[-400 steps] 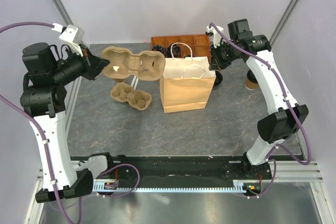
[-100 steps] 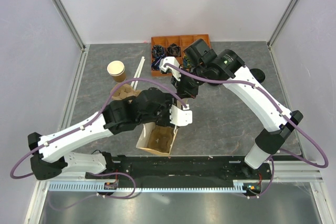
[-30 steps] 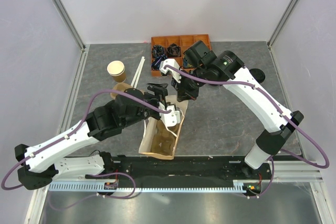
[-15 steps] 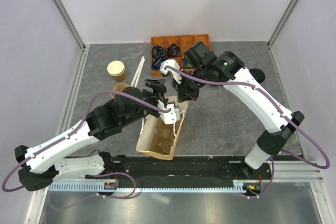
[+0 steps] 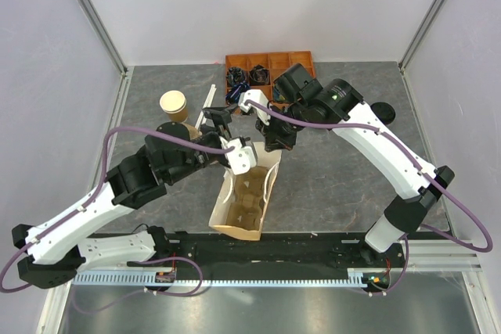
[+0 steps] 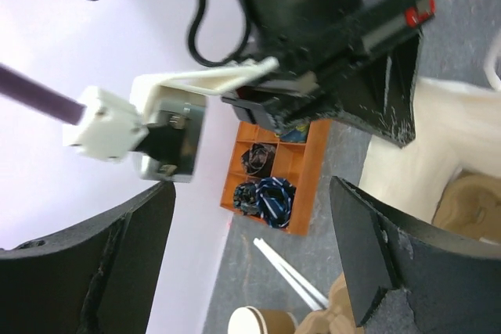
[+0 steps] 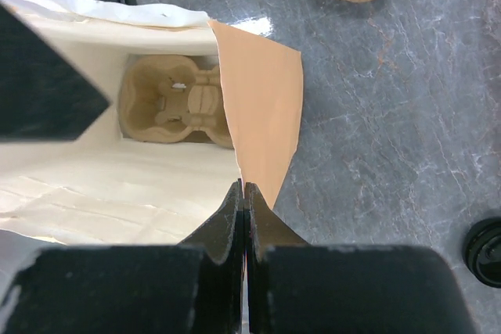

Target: Pack the takeout coffee

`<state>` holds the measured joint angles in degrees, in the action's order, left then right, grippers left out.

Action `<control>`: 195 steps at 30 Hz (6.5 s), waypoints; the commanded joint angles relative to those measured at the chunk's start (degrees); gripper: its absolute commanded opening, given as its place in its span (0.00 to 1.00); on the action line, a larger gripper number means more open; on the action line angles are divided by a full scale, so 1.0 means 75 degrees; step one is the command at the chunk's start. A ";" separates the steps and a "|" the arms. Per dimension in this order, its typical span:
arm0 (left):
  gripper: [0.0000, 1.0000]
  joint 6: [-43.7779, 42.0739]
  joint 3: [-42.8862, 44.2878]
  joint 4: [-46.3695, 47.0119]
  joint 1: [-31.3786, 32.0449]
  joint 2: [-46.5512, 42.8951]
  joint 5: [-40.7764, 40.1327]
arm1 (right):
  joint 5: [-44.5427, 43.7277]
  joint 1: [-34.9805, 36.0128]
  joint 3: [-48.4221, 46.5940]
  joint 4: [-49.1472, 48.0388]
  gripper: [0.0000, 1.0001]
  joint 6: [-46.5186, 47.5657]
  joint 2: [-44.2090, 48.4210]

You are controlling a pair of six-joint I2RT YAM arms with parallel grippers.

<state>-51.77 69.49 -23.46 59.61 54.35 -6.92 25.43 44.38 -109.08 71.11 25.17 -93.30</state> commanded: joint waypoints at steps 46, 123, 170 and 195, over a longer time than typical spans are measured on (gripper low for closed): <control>0.89 0.6586 0.1644 -0.1969 -0.4621 0.2035 0.3430 | -0.0063 -0.3597 -0.1663 0.0362 0.00 0.3921 -0.1623; 0.89 0.6785 0.1316 -0.1606 -0.4808 0.2281 0.4086 | -0.0672 -0.8320 -0.0094 -0.1969 0.98 0.2000 -0.3287; 0.89 0.6797 0.1422 -0.1606 -0.4843 0.2422 0.4438 | -0.0906 -0.8214 0.0528 -0.1783 0.62 0.2562 -0.2631; 0.89 0.7359 0.1457 -0.1489 -0.5241 0.2633 0.4508 | 0.0417 -0.7887 -0.0935 0.0865 0.57 0.2258 -0.0229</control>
<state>0.89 79.31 -37.34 20.95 74.48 25.71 24.23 -16.21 -109.12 72.49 43.44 -99.29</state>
